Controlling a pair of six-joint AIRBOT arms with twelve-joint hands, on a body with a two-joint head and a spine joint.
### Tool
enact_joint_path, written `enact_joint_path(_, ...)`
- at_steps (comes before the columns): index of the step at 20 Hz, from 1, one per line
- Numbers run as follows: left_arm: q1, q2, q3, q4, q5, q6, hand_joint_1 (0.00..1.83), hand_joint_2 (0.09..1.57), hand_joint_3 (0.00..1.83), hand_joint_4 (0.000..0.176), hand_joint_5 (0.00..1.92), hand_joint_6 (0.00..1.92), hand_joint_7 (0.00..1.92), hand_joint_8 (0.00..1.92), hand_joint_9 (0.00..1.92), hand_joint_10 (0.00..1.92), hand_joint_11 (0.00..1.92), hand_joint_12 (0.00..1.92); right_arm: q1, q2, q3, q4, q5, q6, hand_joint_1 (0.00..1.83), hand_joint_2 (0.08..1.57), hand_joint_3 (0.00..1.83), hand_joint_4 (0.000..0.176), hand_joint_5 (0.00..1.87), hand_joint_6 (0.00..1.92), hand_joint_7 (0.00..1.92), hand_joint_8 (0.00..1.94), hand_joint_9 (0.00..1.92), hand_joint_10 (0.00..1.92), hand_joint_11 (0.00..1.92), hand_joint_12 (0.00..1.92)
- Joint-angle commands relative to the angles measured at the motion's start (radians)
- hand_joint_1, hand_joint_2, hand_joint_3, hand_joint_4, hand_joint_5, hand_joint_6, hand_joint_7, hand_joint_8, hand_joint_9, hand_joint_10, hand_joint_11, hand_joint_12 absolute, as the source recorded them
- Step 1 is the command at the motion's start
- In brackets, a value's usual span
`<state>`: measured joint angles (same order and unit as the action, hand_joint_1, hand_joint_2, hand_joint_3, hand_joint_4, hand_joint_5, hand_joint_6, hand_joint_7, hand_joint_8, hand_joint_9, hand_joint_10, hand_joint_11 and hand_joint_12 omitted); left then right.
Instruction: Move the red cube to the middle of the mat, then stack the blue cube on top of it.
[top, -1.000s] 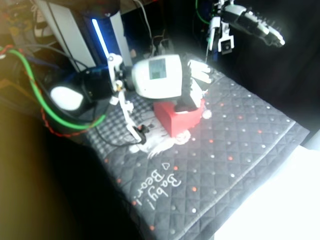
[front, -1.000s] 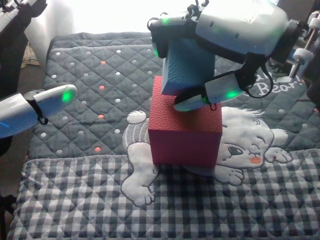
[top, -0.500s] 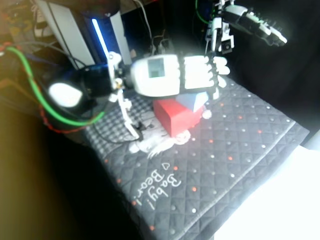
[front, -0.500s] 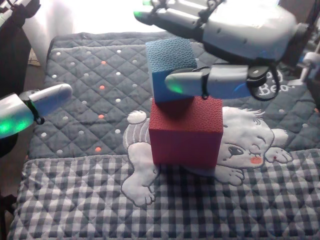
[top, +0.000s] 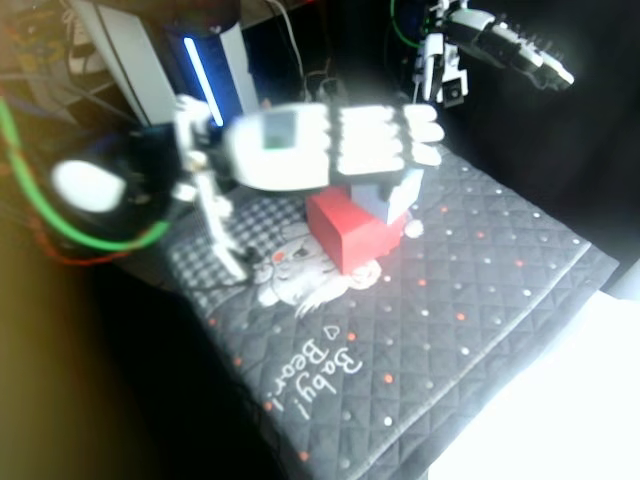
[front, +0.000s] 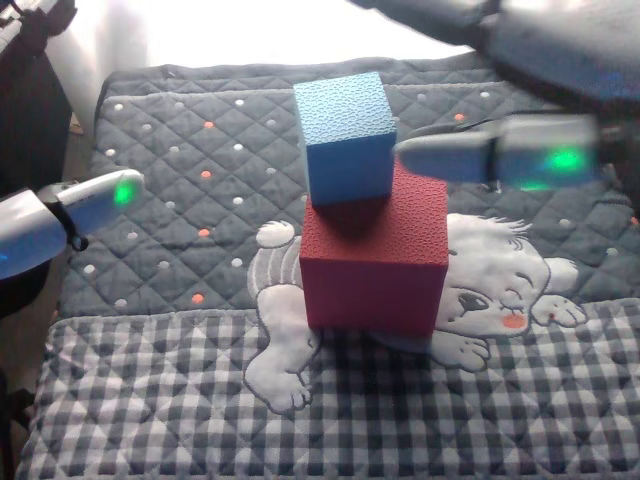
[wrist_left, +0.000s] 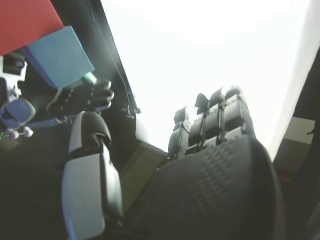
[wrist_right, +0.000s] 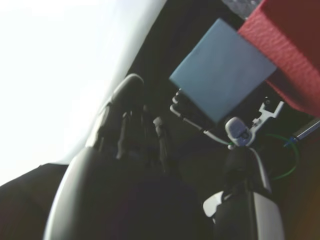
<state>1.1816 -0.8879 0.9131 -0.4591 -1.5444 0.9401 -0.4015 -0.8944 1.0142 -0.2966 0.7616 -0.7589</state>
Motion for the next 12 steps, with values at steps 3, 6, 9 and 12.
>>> enact_joint_path(3, 0.019, 0.015, -0.007, 0.015, -0.171, -0.003, 0.61, 1.02, 0.00, 0.130, 0.01, 0.00, 0.00, 0.00, 0.00, 0.00, 0.00, 0.00, -0.037, 0.068, -0.046, 0.096, 0.175, -0.096, 0.12, 1.28, 0.01, 0.000, 0.00, 0.00, 0.00, 0.00, 0.00, 0.01, 0.00, 0.57)
enact_joint_path(6, 0.032, 0.024, -0.014, 0.004, -0.187, -0.003, 0.62, 1.04, 0.01, 0.105, 0.01, 0.00, 0.00, 0.00, 0.00, 0.00, 0.00, 0.00, -0.095, 0.163, -0.099, 0.173, 0.200, -0.164, 0.24, 1.27, 0.00, 0.010, 0.00, 0.00, 0.00, 0.00, 0.00, 0.00, 0.00, 0.13)
enact_joint_path(9, 0.034, 0.028, -0.013, -0.004, -0.188, -0.003, 0.59, 1.07, 0.02, 0.131, 0.00, 0.00, 0.00, 0.00, 0.00, 0.00, 0.00, 0.00, -0.183, 0.261, -0.169, 0.324, 0.252, -0.344, 0.30, 1.30, 0.01, 0.000, 0.00, 0.00, 0.00, 0.00, 0.00, 0.00, 0.00, 0.00)
enact_joint_path(12, 0.038, 0.034, -0.015, -0.012, -0.188, -0.003, 0.57, 1.09, 0.02, 0.164, 0.00, 0.00, 0.00, 0.00, 0.00, 0.00, 0.00, 0.00, -0.299, 0.329, -0.220, 0.430, 0.409, -0.395, 0.38, 1.32, 0.02, 0.006, 0.00, 0.00, 0.00, 0.00, 0.00, 0.00, 0.00, 0.00)
